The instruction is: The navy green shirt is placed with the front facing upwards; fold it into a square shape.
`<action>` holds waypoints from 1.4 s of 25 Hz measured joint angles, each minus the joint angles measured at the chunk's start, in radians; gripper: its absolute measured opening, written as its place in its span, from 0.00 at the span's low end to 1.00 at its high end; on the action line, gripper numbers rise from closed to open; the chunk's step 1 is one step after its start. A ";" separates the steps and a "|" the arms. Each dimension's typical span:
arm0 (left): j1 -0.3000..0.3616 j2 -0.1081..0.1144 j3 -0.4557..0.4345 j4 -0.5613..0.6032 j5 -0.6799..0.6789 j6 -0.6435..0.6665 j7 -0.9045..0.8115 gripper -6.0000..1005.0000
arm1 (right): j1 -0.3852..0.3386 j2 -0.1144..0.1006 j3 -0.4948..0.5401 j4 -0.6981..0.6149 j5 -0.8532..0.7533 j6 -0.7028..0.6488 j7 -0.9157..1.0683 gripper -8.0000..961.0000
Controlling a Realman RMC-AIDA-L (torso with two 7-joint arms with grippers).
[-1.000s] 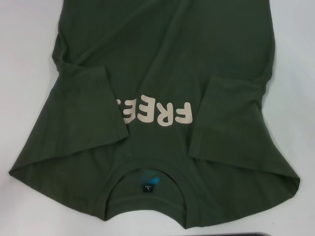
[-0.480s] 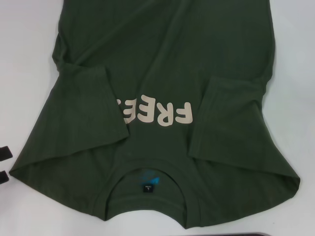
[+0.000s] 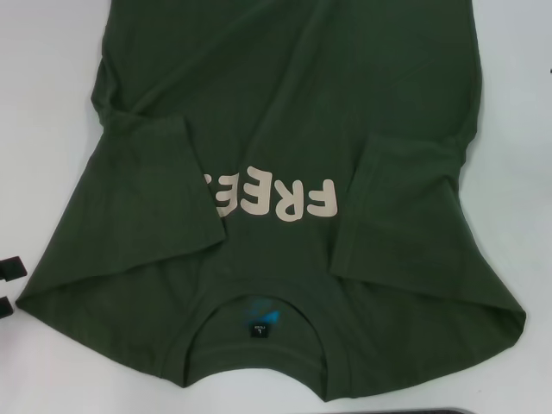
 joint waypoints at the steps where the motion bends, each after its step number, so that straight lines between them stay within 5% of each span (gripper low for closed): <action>1: -0.001 0.000 0.006 0.000 0.003 -0.007 0.000 0.94 | 0.000 0.000 0.000 0.001 0.000 0.000 0.000 0.96; 35: -0.034 -0.018 0.008 0.008 0.046 -0.058 -0.050 0.92 | -0.009 0.003 0.009 0.006 0.007 -0.003 0.010 0.96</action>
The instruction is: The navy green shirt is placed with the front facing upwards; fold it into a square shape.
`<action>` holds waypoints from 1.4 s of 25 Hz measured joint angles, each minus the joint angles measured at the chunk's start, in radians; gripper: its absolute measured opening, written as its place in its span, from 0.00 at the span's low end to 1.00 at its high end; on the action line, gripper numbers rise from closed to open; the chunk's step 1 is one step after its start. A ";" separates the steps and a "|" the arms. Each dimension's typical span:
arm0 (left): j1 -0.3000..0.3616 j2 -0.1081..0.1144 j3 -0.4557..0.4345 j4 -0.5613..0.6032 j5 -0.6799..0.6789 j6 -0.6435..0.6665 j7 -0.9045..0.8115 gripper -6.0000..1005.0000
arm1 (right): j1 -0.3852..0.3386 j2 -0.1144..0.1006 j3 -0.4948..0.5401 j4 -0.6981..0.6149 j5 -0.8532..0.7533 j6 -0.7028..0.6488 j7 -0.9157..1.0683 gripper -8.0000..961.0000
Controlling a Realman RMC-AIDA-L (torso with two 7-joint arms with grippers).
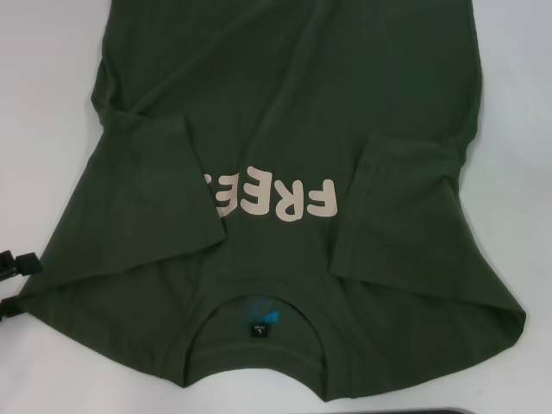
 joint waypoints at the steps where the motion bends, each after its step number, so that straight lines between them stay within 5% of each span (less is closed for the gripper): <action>1: -0.002 0.000 0.001 0.000 0.000 0.000 0.000 0.91 | 0.000 0.000 0.000 0.000 0.000 -0.001 0.000 0.96; 31: -0.066 -0.043 0.039 -0.065 -0.007 0.102 0.011 0.83 | -0.001 0.002 0.005 0.001 0.037 -0.029 0.002 0.96; 35: -0.066 -0.043 0.042 -0.065 0.020 0.077 0.001 0.56 | -0.002 0.002 0.005 0.001 0.039 -0.031 0.004 0.96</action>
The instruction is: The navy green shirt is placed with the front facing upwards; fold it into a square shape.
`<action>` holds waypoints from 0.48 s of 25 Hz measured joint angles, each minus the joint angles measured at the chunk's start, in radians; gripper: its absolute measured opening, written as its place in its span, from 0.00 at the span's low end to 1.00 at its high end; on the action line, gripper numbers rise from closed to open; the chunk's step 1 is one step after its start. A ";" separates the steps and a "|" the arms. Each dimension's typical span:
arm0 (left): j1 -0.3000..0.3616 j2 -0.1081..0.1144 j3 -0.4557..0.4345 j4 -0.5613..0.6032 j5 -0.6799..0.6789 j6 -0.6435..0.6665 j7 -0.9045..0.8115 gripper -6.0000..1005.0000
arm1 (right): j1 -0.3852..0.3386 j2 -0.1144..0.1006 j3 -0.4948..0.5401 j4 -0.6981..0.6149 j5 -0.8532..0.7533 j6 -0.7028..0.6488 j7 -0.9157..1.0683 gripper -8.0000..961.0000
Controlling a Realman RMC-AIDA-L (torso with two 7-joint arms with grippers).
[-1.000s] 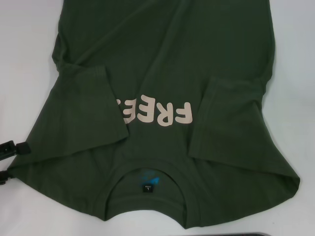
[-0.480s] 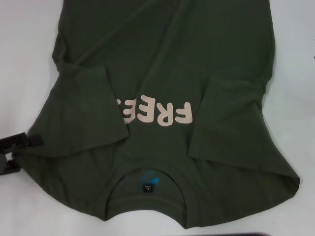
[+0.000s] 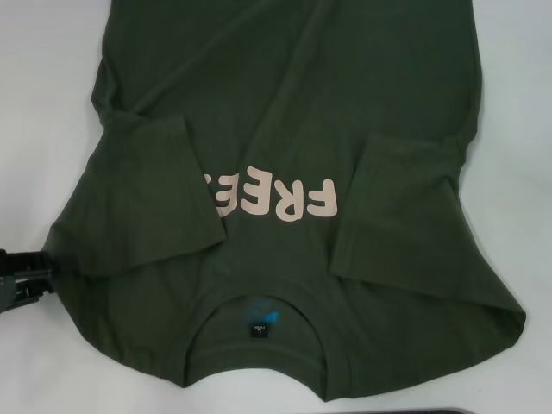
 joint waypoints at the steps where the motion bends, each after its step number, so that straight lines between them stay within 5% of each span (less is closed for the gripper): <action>1: 0.000 0.000 0.000 0.000 0.002 -0.001 -0.001 0.52 | 0.000 0.000 0.000 0.000 0.000 0.000 0.001 0.96; 12: 0.008 0.001 0.000 -0.007 -0.007 0.015 0.012 0.09 | 0.001 0.000 -0.001 0.001 0.000 0.001 0.011 0.96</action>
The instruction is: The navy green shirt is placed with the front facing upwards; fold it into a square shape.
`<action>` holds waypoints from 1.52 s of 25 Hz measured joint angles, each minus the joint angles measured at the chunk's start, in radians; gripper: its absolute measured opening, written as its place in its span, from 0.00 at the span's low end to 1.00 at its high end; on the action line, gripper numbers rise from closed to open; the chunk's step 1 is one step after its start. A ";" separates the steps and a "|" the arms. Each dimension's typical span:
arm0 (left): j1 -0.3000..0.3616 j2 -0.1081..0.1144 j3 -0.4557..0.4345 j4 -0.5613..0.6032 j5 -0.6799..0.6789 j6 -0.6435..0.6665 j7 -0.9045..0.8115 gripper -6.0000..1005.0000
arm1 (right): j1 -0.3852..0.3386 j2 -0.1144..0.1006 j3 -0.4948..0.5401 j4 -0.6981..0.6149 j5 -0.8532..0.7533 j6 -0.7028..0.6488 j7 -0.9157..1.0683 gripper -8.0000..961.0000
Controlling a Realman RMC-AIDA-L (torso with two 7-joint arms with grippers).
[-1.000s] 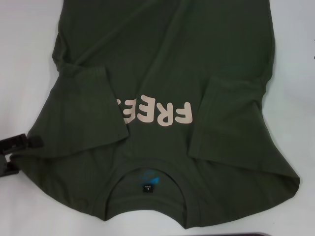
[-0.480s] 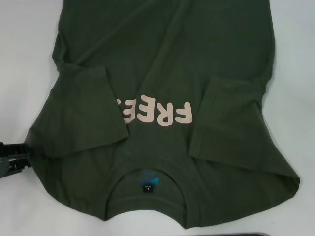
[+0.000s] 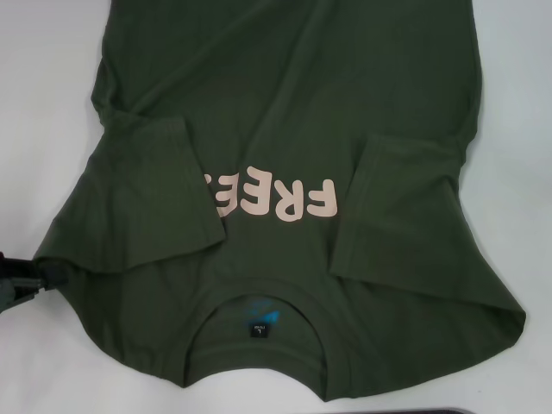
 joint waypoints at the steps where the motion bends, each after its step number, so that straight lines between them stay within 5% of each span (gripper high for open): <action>1: 0.000 0.000 0.000 0.000 0.001 0.000 0.000 0.07 | 0.000 0.000 -0.002 0.000 -0.002 0.000 0.000 0.96; 6: -0.006 0.002 -0.007 -0.002 -0.007 0.031 0.009 0.02 | -0.001 -0.012 -0.024 0.000 -0.038 -0.011 0.000 0.96; 12: -0.012 0.007 -0.006 -0.001 -0.015 0.045 0.014 0.02 | -0.002 -0.055 -0.028 -0.018 -0.233 -0.148 -0.004 0.96; 22: -0.022 0.010 -0.011 0.002 -0.015 0.034 0.008 0.02 | -0.017 -0.093 -0.036 -0.040 -0.467 -0.193 -0.022 0.96; 30: -0.032 0.012 -0.012 0.006 -0.015 0.024 0.004 0.02 | -0.020 -0.070 -0.062 -0.028 -0.542 -0.191 -0.069 0.96; 38: -0.033 0.014 -0.011 0.006 -0.009 0.012 -0.003 0.02 | -0.020 -0.021 -0.116 -0.023 -0.544 -0.170 -0.113 0.96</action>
